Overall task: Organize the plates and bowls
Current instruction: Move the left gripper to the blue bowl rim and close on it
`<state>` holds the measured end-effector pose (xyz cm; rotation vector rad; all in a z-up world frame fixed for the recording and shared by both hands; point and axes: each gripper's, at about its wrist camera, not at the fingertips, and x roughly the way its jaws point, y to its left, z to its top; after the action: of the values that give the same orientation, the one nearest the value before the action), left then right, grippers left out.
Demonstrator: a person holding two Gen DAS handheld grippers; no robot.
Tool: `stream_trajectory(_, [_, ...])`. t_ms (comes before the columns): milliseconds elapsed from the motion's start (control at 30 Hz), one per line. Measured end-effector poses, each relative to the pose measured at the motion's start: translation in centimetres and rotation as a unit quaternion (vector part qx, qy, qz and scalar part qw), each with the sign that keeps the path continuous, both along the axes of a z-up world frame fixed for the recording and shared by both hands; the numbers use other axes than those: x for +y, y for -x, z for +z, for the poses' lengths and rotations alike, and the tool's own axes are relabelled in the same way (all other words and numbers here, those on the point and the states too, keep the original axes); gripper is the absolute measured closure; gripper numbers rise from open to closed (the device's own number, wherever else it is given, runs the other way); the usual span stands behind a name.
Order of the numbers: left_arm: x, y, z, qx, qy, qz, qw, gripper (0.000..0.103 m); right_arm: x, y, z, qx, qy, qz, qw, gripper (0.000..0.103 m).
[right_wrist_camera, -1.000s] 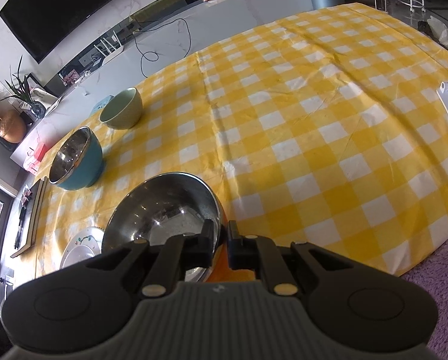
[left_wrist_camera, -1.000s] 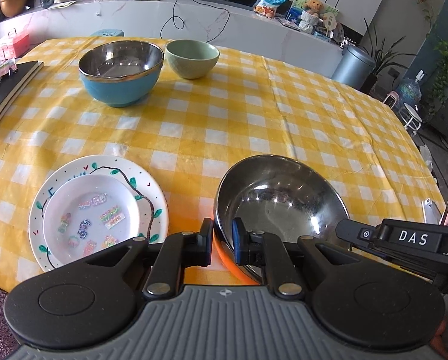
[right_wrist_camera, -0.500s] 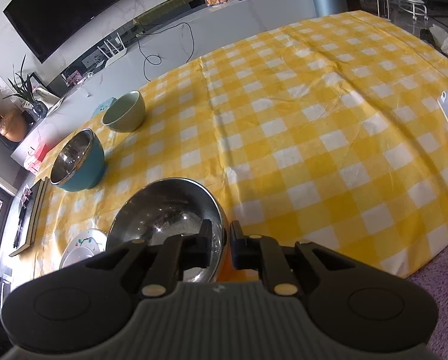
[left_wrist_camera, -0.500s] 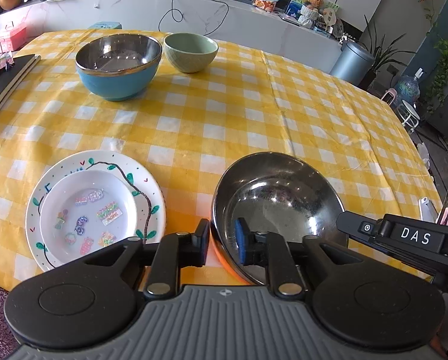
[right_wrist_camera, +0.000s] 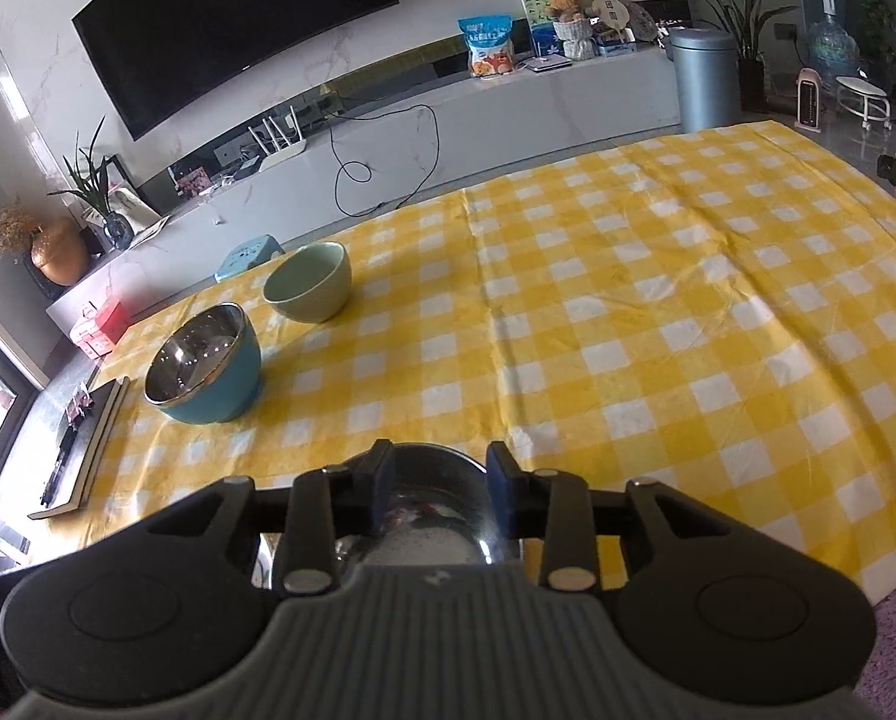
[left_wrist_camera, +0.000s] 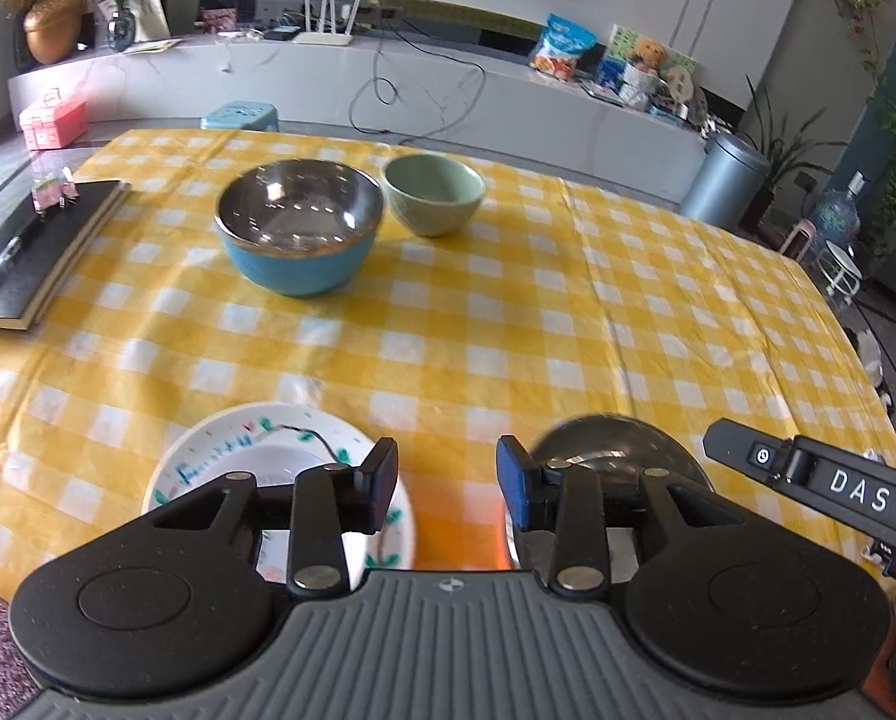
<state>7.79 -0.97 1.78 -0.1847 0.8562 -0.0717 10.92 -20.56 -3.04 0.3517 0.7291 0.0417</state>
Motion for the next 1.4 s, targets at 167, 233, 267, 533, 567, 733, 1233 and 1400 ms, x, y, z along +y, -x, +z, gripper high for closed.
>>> stream_trajectory(167, [2.0, -0.6, 0.1, -0.011, 0.008, 0.017, 0.9998, 0.061, 1.9, -1.2, 0.0, 0.0, -0.005, 0.021, 1.0, 0.066])
stream_trajectory(233, [2.8, -1.0, 0.1, -0.012, 0.01, 0.025, 0.9996, 0.061, 2.7, -1.8, 0.0, 0.0, -0.004, 0.03, 1.0, 0.064])
stream_trajectory(267, [3.1, -1.2, 0.0, -0.012, 0.01, 0.028, 0.9995, 0.061, 3.1, -2.2, 0.0, 0.0, -0.002, 0.033, 0.999, 0.064])
stream_trajectory(533, [6.1, -3.5, -0.1, -0.025, 0.014, 0.053, 0.9982, 0.059, 5.7, -5.7, 0.1, 0.001, 0.007, 0.054, 0.999, 0.059])
stream_trajectory(567, [6.4, -3.8, 0.0, -0.028, 0.015, 0.058, 0.9979, 0.057, 6.0, -6.2, 0.1, 0.001, 0.005, 0.056, 0.998, 0.059])
stream_trajectory(733, [8.3, -5.9, 0.3, -0.044, 0.011, 0.075, 0.9962, 0.055, 7.5, -8.9, 0.1, -0.002, 0.011, 0.062, 0.998, 0.06])
stream_trajectory(1233, [11.2, -14.1, -1.8, -0.047, -0.054, 0.104, 0.992, 0.055, 14.9, -16.8, -0.8, -0.008, 0.034, 0.106, 0.994, 0.06])
stream_trajectory(1400, [11.6, -16.0, -3.1, -0.04, -0.056, 0.107, 0.9919, 0.055, 16.5, -19.2, -1.9, 0.005, 0.045, 0.103, 0.994, 0.06])
